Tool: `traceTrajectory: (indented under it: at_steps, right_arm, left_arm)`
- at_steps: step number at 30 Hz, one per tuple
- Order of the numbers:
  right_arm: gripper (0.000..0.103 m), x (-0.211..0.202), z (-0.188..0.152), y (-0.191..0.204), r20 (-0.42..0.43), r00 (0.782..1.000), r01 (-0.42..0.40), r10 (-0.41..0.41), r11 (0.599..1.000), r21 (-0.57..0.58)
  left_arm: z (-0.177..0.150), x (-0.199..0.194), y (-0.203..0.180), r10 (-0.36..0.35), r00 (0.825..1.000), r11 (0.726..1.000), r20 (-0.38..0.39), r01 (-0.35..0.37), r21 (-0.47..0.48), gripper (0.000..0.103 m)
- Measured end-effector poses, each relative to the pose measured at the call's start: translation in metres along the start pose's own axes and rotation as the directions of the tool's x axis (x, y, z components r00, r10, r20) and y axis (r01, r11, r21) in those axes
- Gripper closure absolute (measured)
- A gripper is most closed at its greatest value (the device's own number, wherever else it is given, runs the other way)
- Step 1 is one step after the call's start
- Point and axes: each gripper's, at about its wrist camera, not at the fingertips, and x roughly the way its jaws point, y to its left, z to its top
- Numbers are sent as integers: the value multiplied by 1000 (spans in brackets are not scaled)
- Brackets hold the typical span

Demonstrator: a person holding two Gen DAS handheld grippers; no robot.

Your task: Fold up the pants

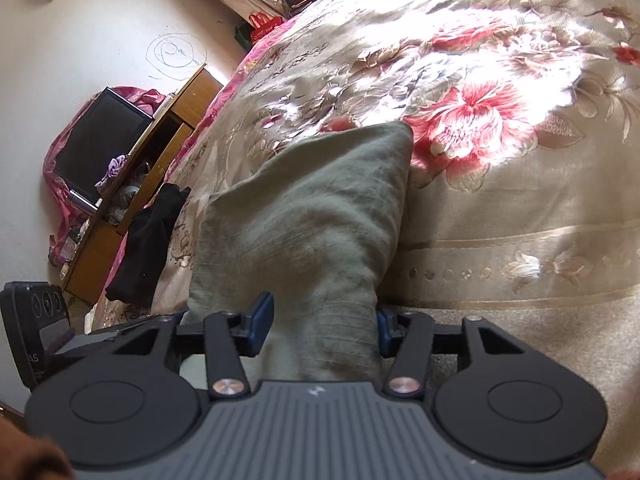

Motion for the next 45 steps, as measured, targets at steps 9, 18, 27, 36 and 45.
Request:
traceTrajectory:
  at_steps: [9,18,27,36,45]
  right_arm:
    - [92,-54,5,-3,95,995,5,-7,1000,16]
    - [69,-96,29,-39,108,921,380,-374,924,-42]
    - [59,-124,-13,-9,188,824,549,-534,835,-31]
    - [55,-115,-57,37,180,802,589,-570,804,-81]
    - [51,-116,-72,52,197,777,622,-599,778,-88]
  left_arm:
    - [29,2,-48,-127,991,988,34,124,88,50]
    - [33,24,-109,-39,998,946,52,20,325,36]
    - [5,-8,-113,34,992,962,123,-66,264,20]
    - [-23,-35,-113,66,979,963,195,-114,244,9]
    - [-35,-41,-112,75,972,964,224,-128,233,0]
